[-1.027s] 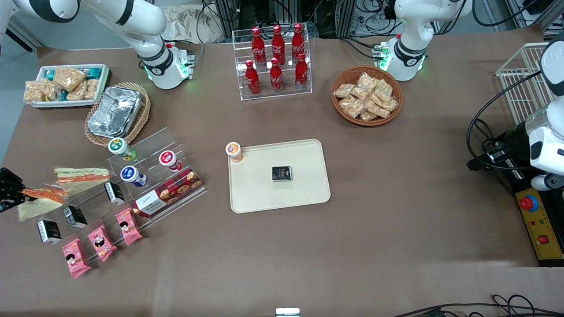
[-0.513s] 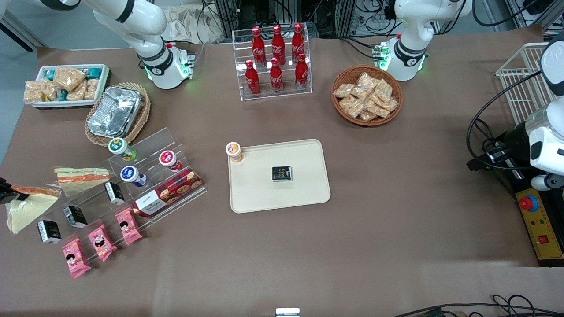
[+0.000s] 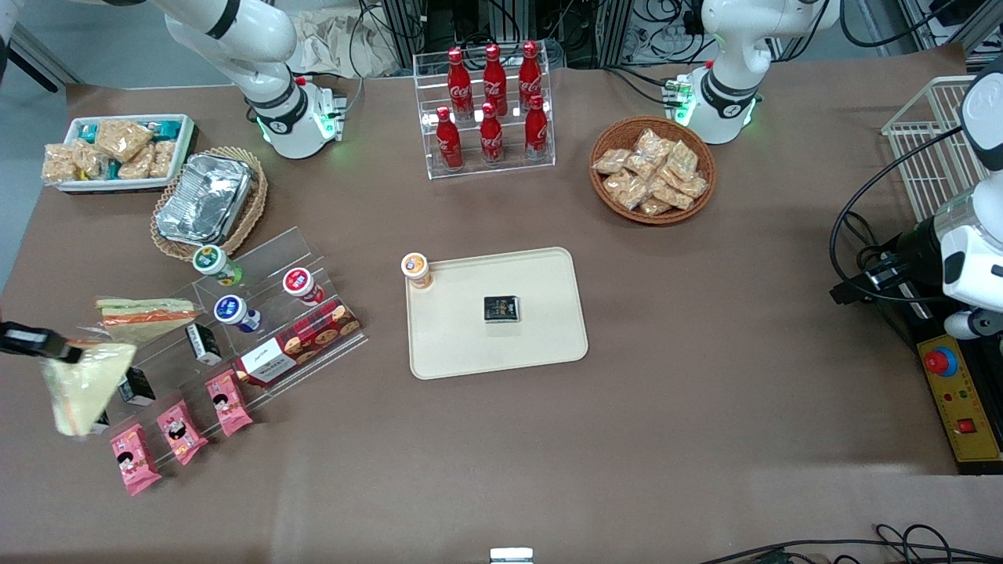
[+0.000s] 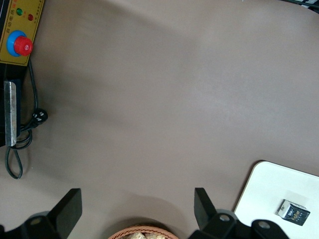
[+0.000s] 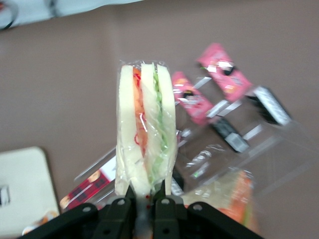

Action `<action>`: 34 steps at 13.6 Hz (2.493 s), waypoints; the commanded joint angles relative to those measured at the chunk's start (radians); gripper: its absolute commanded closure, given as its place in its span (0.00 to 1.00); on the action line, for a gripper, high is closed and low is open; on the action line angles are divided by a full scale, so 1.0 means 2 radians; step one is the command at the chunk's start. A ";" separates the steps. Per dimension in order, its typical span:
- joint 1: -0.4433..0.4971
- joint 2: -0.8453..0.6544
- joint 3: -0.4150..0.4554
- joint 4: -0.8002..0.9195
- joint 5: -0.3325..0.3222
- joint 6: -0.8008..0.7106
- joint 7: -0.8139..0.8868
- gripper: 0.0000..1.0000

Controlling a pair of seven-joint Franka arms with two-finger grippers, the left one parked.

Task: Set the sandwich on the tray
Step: 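Lift the wrapped sandwich up out of the rack with the right gripper, then carry the sandwich over the beige tray beside the black tissue pack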

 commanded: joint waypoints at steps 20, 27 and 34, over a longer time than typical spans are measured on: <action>0.371 0.070 0.013 -0.008 -0.116 0.069 -0.120 0.84; 0.448 0.159 0.013 -0.012 -0.180 0.172 -0.163 0.85; 0.457 0.181 0.011 -0.046 -0.204 0.237 -0.177 0.84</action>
